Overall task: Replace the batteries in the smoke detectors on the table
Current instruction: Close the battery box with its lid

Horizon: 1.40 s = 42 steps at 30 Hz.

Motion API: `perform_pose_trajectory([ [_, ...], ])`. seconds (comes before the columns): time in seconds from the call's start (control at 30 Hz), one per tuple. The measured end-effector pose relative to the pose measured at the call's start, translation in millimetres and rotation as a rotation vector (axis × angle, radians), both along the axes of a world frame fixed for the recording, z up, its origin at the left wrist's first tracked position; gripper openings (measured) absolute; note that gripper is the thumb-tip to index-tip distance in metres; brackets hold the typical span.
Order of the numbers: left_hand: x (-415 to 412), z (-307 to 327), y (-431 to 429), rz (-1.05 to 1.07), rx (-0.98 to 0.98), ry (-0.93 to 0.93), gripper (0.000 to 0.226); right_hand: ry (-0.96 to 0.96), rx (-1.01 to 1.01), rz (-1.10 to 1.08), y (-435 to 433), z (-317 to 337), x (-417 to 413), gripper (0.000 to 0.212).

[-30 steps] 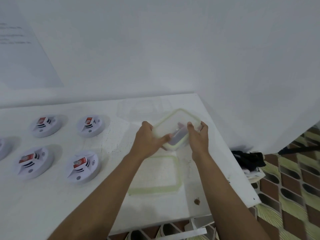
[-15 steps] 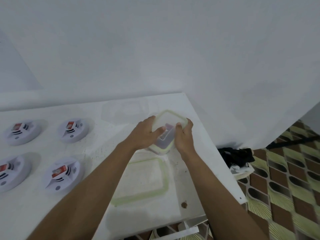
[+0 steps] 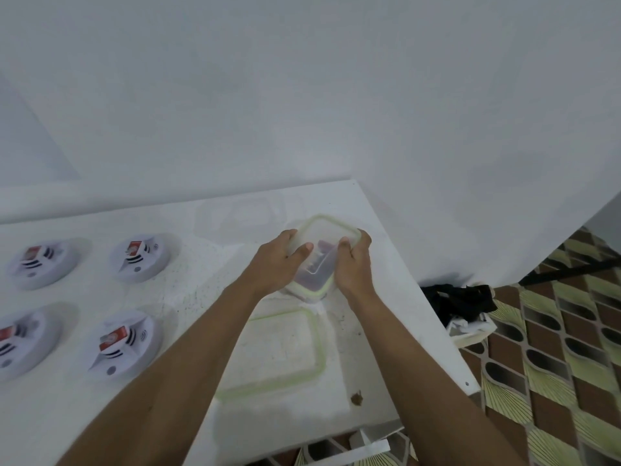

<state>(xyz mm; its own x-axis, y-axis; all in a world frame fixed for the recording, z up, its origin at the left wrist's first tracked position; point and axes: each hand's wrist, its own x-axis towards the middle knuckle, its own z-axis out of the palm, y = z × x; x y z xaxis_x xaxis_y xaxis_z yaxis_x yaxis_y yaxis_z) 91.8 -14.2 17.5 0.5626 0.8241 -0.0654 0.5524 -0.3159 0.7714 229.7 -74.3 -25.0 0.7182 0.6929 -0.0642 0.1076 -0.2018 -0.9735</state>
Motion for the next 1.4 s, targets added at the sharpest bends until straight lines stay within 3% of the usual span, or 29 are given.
perform_pose_trajectory([
  [0.3, 9, -3, -17, 0.178, -0.056, -0.038, 0.059, 0.116, -0.099, 0.106, -11, 18, 12, 0.063],
  [0.43, 16, -7, -30, 0.261, -0.087, -0.055, 0.058, 0.254, -0.022, 0.028, -33, 13, 0, 0.059],
  [0.57, 14, -11, -31, 0.256, -0.092, -0.032, 0.066, 0.193, 0.062, -0.058, -47, 2, -3, 0.033],
  [0.67, 11, -10, -17, 0.279, 0.131, 0.101, 0.071, 0.101, 0.042, 0.024, -44, 5, 14, 0.028],
  [0.73, 10, -6, -6, 0.255, 0.333, 0.121, 0.066, 0.079, -0.002, 0.156, -41, 11, 28, 0.027],
  [0.8, 9, -4, 7, 0.167, 0.411, 0.114, 0.062, 0.091, -0.028, 0.283, -38, 19, 38, 0.022],
  [0.93, 2, -7, 25, -0.066, 0.138, 0.086, 0.067, 0.125, -0.024, 0.341, -29, 23, 41, 0.022],
  [1.03, -1, -15, 23, -0.092, -0.014, 0.006, 0.067, 0.121, -0.011, 0.287, -26, 17, 39, 0.021],
  [1.4, -1, -20, 26, -0.039, -0.153, -0.106, 0.065, 0.078, -0.026, 0.224, -20, 16, 36, 0.017],
])
